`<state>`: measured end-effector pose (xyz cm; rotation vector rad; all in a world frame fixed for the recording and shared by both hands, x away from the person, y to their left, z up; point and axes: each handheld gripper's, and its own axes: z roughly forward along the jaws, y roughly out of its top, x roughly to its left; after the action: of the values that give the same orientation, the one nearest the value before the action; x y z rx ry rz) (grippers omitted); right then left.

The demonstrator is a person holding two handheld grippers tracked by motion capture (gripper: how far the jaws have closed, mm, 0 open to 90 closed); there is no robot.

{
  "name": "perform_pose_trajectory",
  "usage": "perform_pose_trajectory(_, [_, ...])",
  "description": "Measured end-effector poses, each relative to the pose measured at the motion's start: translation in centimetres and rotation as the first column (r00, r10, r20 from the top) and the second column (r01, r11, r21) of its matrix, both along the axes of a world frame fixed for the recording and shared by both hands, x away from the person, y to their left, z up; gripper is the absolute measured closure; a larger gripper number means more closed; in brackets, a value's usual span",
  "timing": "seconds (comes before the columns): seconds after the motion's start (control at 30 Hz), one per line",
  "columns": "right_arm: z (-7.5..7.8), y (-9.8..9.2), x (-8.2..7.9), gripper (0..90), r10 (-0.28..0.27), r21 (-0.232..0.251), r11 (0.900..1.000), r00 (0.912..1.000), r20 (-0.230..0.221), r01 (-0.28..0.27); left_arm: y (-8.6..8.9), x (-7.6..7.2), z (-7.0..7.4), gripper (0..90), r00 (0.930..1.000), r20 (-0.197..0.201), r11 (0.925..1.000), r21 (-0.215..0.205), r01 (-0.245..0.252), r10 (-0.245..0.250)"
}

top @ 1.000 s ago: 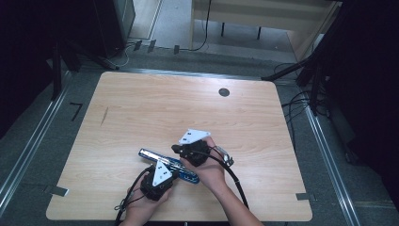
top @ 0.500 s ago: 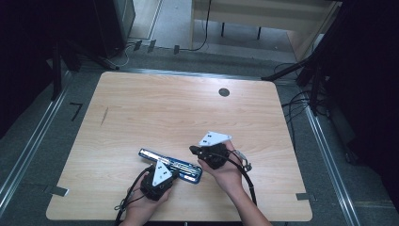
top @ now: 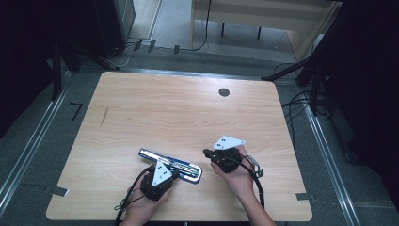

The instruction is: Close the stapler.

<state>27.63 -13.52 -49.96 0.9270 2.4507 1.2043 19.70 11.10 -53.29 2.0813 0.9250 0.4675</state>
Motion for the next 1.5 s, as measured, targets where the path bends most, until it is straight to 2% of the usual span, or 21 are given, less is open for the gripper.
perform_pose_trajectory(0.27, [-1.0,-1.8,-0.7,90.0,-0.030,-0.014,0.999,0.9993,-0.024,0.030,0.0,0.0,0.0,90.0,1.0000,-0.001,1.0000,0.000,-0.001,0.001])
perform_pose_trajectory(0.6, [-2.5,-3.2,-1.5,90.0,-0.043,-0.042,0.998,0.9974,-0.057,0.041,0.0,0.0,0.0,90.0,1.0000,-0.001,1.0000,-0.001,-0.001,0.001])
perform_pose_trajectory(1.17, [-3.1,-5.1,-1.8,90.0,-0.072,-0.069,0.995,0.9951,-0.068,0.067,0.0,0.0,0.0,90.0,1.0000,-0.002,1.0000,-0.002,0.000,0.000])
perform_pose_trajectory(1.33, [-3.1,-5.7,-1.9,90.0,-0.089,-0.061,0.994,0.9937,-0.068,0.085,0.0,0.0,0.0,90.0,1.0000,-0.001,1.0000,-0.001,0.000,0.000])
perform_pose_trajectory(1.37, [-2.9,-5.8,-1.9,90.0,-0.095,-0.043,0.995,0.9932,-0.067,0.092,0.0,0.0,0.0,90.0,1.0000,-0.001,1.0000,-0.002,0.000,0.000])
perform_pose_trajectory(1.5, [-2.7,-5.2,-1.7,90.0,-0.089,-0.024,0.996,0.9944,-0.058,0.087,0.0,0.0,0.0,90.0,1.0000,-0.002,1.0000,0.000,-0.001,0.001])
